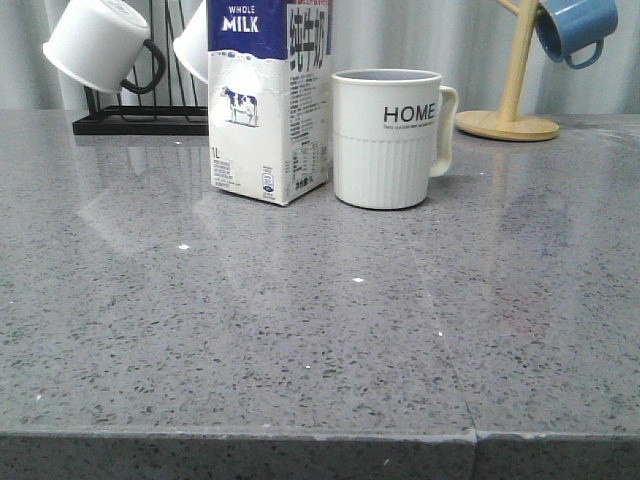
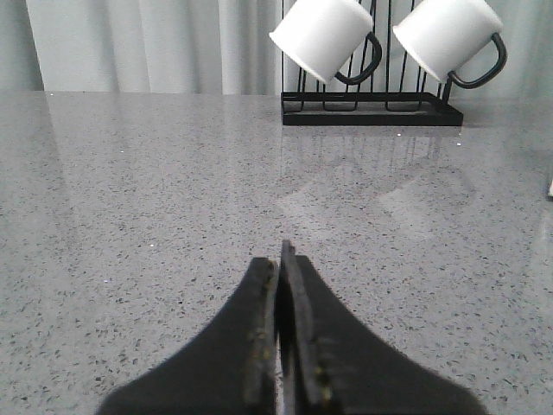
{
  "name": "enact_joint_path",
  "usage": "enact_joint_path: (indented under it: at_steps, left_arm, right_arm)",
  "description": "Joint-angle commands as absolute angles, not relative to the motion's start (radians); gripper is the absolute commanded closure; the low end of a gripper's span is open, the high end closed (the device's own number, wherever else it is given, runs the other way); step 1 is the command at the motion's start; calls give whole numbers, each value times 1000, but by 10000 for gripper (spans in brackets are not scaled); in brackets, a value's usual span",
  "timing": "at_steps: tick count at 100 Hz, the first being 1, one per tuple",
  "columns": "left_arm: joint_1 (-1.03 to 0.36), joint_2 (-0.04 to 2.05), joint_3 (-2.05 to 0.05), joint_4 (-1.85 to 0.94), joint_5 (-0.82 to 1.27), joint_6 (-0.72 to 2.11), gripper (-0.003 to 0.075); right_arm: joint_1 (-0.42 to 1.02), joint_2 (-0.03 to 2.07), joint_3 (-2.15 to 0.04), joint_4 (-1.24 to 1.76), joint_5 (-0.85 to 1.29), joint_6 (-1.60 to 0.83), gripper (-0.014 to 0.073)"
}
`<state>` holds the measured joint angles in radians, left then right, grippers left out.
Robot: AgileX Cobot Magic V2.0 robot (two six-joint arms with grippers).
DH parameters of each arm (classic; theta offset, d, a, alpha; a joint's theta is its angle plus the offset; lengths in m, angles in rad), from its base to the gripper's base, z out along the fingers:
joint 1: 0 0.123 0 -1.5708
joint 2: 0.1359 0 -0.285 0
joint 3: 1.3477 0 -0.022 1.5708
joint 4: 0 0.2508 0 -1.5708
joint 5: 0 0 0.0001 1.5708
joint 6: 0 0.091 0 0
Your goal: Place milk next to cup
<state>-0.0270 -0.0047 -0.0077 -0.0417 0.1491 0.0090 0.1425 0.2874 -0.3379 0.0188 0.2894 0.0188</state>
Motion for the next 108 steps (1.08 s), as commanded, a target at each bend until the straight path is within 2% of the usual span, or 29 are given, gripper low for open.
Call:
enact_joint_path:
  at_steps: [1,27,33,108]
  left_arm:
    - [-35,-35,53,-42,79,7,741]
    - [-35,-35,53,-42,79,7,741]
    - [-35,-35,53,-42,79,7,741]
    - [-35,-35,53,-42,79,7,741]
  right_arm:
    - [100,234,-262,97,95,-79,651]
    - [-29,15,13,66,-13,49,651]
    - [-32,-33,8,35,62,56,651]
    - [-34,-33,9,0,44,55,651]
